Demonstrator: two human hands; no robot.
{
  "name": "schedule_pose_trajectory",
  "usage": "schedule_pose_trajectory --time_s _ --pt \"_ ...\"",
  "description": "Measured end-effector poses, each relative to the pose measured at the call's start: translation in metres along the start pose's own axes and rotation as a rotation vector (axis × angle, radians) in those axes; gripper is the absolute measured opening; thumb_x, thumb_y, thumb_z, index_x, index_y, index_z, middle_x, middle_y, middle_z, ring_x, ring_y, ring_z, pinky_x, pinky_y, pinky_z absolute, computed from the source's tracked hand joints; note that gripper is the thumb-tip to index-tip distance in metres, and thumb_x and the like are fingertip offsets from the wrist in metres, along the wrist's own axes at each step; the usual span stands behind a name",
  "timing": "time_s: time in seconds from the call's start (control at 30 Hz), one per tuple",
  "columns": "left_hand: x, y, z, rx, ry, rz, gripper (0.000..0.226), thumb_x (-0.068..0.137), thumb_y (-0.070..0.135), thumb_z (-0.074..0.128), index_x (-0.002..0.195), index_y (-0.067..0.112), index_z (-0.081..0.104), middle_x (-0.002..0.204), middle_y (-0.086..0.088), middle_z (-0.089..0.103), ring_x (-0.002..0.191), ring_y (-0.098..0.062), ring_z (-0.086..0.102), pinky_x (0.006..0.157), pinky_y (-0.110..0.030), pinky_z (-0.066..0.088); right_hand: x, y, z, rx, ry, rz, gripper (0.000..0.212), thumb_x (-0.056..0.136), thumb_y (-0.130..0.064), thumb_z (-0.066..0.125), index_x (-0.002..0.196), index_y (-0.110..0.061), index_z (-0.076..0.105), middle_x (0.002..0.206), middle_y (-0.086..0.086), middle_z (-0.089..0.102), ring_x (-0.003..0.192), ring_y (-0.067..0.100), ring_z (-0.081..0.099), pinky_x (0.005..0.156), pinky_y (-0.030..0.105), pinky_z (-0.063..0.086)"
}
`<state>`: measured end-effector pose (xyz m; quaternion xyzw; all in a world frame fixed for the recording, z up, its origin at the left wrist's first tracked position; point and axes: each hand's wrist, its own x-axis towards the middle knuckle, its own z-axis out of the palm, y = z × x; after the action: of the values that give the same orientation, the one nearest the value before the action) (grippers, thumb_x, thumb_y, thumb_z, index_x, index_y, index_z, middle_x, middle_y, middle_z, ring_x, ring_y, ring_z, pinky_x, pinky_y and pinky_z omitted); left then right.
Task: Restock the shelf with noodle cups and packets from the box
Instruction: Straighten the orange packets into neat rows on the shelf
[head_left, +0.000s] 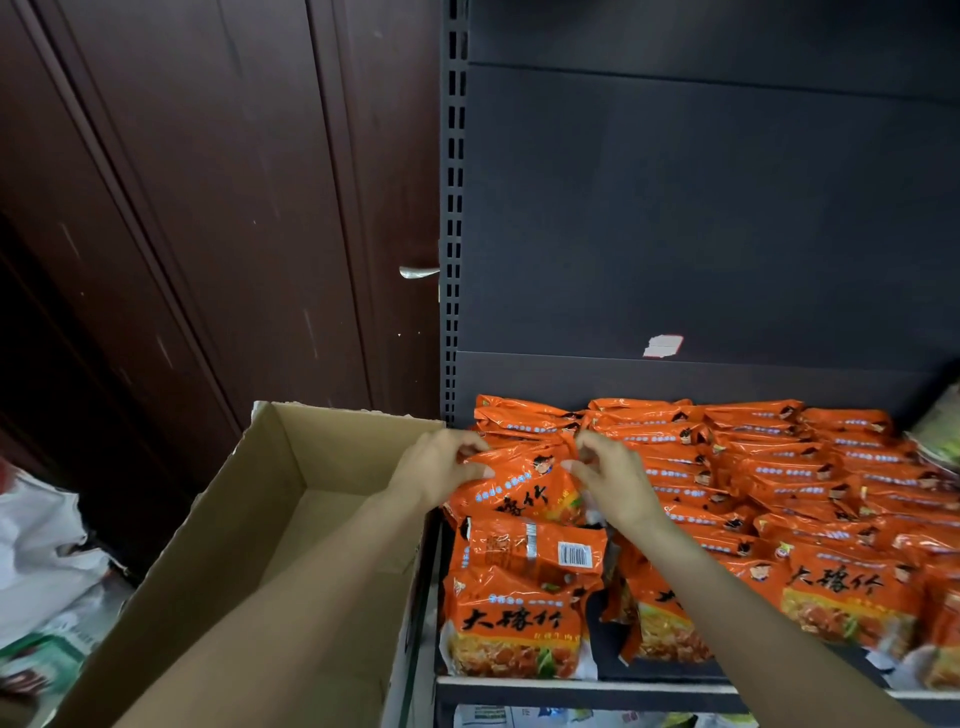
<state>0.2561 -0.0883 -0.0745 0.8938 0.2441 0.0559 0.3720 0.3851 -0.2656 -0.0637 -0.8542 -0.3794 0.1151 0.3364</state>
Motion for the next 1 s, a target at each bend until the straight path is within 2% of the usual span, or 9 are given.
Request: schedule_pose_trajectory --time_s 0.03,0.1,0.17,0.27,0.43,0.5,0.67,0.87,1.0 --pt "0.001 0.001 -0.001 0.031 -0.006 0.003 0.032 0.082 0.031 0.07 0.113 0.024 0.063 0.113 0.004 0.063 0.103 -0.015 0.059 0.091 -0.034 0.05 0.0 0.0 -0.002 -0.004 -0.046 0.025 0.012 0.086 -0.009 0.065 0.097 -0.011 0.059 0.091 0.006 0.066 0.085 0.019 0.065 0.083 0.036 0.055" --pt "0.002 0.004 0.002 0.038 -0.053 0.017 0.035 0.083 0.028 0.069 0.117 0.025 0.061 0.12 0.002 0.061 0.109 -0.016 0.058 0.094 -0.036 0.05 0.0 0.002 -0.007 -0.031 -0.116 0.041 0.049 0.082 -0.009 0.07 0.126 -0.019 0.052 0.121 0.003 0.059 0.115 0.017 0.055 0.098 0.031 0.045" --pt "0.001 0.007 0.007 -0.043 -0.106 0.035 0.038 0.084 0.024 0.068 0.12 0.024 0.058 0.125 0.002 0.059 0.113 -0.015 0.056 0.095 -0.034 0.05 0.0 0.0 -0.008 -0.071 -0.149 -0.006 0.066 0.078 -0.017 0.074 0.135 -0.028 0.043 0.132 -0.001 0.051 0.124 0.015 0.046 0.102 0.032 0.04" --pt "-0.002 0.004 0.009 -0.123 -0.11 0.045 0.038 0.085 0.023 0.067 0.122 0.023 0.056 0.128 0.002 0.053 0.118 -0.015 0.053 0.093 -0.03 0.049 0.002 0.005 -0.002 -0.215 -0.19 -0.063 0.055 0.082 -0.025 0.07 0.133 -0.029 0.048 0.133 -0.003 0.05 0.125 0.015 0.045 0.104 0.035 0.04" --pt "-0.006 -0.014 0.006 -0.149 0.154 -0.115 0.039 0.086 0.021 0.067 0.123 0.017 0.054 0.129 -0.005 0.056 0.121 -0.021 0.051 0.097 -0.031 0.043 0.004 0.013 0.004 -0.326 -0.123 -0.082 0.042 0.085 -0.027 0.067 0.126 -0.025 0.057 0.122 -0.003 0.056 0.115 0.013 0.051 0.097 0.032 0.045" --pt "-0.006 -0.019 0.005 -0.185 0.093 -0.202 0.051 0.088 0.023 0.065 0.134 0.018 0.045 0.132 -0.01 0.054 0.122 -0.025 0.051 0.098 -0.038 0.046 0.006 0.012 0.006 -0.375 -0.118 -0.096 0.044 0.085 -0.029 0.066 0.127 -0.024 0.055 0.123 -0.003 0.055 0.118 0.015 0.048 0.1 0.035 0.042" --pt "-0.007 -0.015 0.006 -0.455 -0.155 -0.288 0.063 0.091 0.02 0.06 0.142 0.035 0.027 0.12 -0.009 0.059 0.105 -0.024 0.061 0.074 -0.038 0.057 0.011 0.008 0.011 -0.484 -0.164 -0.098 0.051 0.085 -0.03 0.067 0.132 -0.028 0.05 0.13 -0.002 0.05 0.126 0.02 0.041 0.106 0.038 0.036" --pt "-0.005 -0.012 0.013 -0.527 -0.182 -0.255 0.052 0.091 0.014 0.058 0.135 0.03 0.036 0.107 -0.002 0.06 0.1 -0.019 0.06 0.073 -0.035 0.056 0.01 0.012 0.015 -0.513 -0.117 -0.101 0.039 0.086 -0.017 0.065 0.122 -0.025 0.056 0.12 -0.002 0.055 0.118 0.017 0.047 0.098 0.034 0.042" --pt "-0.003 -0.009 0.02 -0.575 -0.148 -0.23 0.044 0.091 0.01 0.058 0.129 0.027 0.042 0.103 0.0 0.061 0.098 -0.016 0.062 0.077 -0.038 0.057 0.008 0.019 0.013 -0.506 -0.001 -0.143 0.032 0.087 -0.015 0.063 0.118 -0.025 0.06 0.111 -0.004 0.057 0.112 0.015 0.049 0.098 0.03 0.039"
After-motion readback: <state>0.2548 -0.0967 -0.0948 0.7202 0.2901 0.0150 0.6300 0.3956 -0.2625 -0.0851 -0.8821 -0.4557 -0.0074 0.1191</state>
